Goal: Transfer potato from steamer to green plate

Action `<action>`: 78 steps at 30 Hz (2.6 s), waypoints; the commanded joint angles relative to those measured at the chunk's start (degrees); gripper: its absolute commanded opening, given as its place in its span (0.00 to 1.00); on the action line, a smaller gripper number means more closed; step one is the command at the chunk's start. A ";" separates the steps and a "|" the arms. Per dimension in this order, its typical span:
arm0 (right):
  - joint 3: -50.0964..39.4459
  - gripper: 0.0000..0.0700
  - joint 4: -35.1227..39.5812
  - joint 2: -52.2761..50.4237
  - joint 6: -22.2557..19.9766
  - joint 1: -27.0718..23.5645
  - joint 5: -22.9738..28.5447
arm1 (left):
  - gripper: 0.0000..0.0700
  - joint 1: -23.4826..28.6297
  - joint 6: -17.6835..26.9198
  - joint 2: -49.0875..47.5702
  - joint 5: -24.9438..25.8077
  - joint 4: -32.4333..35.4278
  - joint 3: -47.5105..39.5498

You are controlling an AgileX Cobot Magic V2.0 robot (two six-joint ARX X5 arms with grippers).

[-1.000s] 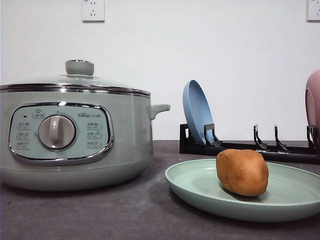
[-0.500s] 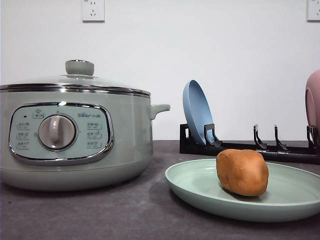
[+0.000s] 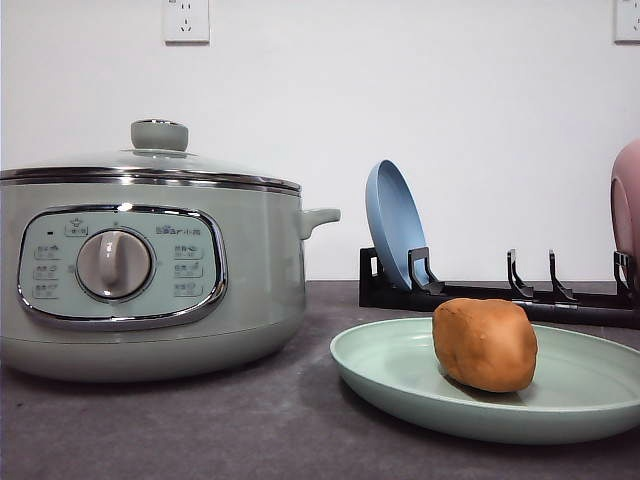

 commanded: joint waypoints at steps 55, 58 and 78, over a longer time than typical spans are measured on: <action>-0.26 0.00 0.15 -0.09 -0.24 -0.09 0.04 | 0.01 0.15 -0.28 -0.07 -0.15 -0.42 -1.18; -0.26 0.00 0.15 -0.09 -0.24 -0.09 0.04 | 0.01 0.15 -0.28 -0.07 -0.15 -0.42 -1.18; -0.26 0.00 0.13 -0.09 -0.24 -0.09 0.04 | 0.01 0.15 -0.28 -0.07 -0.15 -0.42 -1.18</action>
